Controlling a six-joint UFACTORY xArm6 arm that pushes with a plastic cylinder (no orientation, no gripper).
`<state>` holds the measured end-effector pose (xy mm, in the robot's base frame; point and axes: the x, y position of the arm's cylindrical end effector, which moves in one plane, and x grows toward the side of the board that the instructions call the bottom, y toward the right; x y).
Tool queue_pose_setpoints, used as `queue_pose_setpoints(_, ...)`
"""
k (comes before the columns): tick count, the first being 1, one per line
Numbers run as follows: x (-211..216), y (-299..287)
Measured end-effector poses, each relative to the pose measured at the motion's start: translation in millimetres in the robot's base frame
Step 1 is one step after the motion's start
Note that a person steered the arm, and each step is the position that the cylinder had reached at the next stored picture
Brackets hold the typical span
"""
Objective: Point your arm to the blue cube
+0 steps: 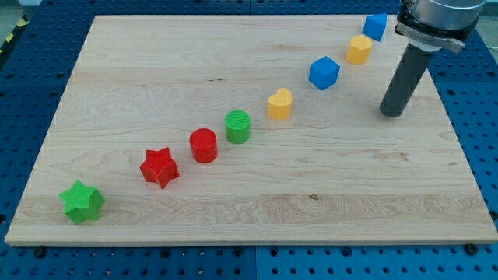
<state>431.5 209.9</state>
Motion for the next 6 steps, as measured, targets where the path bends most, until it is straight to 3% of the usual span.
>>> queue_pose_setpoints(4, -21, 6)
queue_pose_setpoints(6, -42, -33)
